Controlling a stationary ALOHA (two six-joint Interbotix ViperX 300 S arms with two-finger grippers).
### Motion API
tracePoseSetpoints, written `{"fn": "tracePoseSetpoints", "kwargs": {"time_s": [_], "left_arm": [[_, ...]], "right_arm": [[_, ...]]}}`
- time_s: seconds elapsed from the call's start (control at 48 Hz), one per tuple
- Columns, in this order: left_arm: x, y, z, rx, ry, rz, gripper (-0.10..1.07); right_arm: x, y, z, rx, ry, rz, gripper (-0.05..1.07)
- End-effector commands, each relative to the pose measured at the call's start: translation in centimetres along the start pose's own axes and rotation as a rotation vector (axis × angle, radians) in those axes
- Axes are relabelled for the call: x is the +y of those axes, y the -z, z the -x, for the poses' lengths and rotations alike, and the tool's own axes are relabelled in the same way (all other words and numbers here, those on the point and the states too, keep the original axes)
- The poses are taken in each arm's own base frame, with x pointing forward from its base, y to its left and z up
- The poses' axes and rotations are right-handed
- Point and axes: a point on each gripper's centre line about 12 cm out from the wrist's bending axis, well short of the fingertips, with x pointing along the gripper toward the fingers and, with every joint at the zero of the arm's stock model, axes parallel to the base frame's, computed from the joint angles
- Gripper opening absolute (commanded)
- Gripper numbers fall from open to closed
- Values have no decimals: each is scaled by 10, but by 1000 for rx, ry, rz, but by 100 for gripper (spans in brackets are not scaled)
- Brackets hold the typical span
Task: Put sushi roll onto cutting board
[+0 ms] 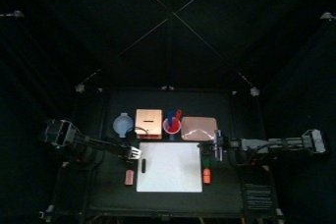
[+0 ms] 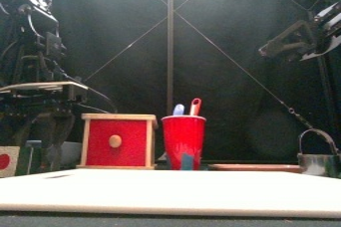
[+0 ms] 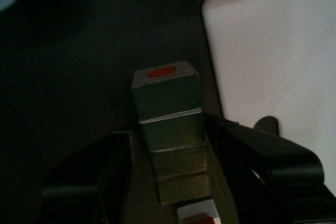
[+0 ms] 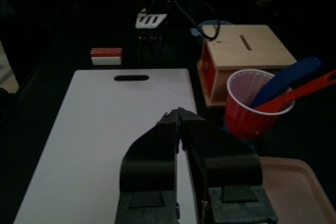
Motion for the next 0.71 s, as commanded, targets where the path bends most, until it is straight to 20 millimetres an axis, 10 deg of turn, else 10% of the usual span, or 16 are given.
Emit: {"fn": "tracePoseSetpoints", "kwargs": {"time_s": [0.0,0.354,0.688], "left_arm": [[-6,0,9,-5,18,-2,85],[-5,0,22,-13,25,-6,71],[-8,-14,79,-76,149,3,70]], "right_arm": [[0,-4,-1,-11,-1,-4,8],[0,-4,-1,-9,1,-4,8],[0,-3,-2,9,2,-6,8]]}}
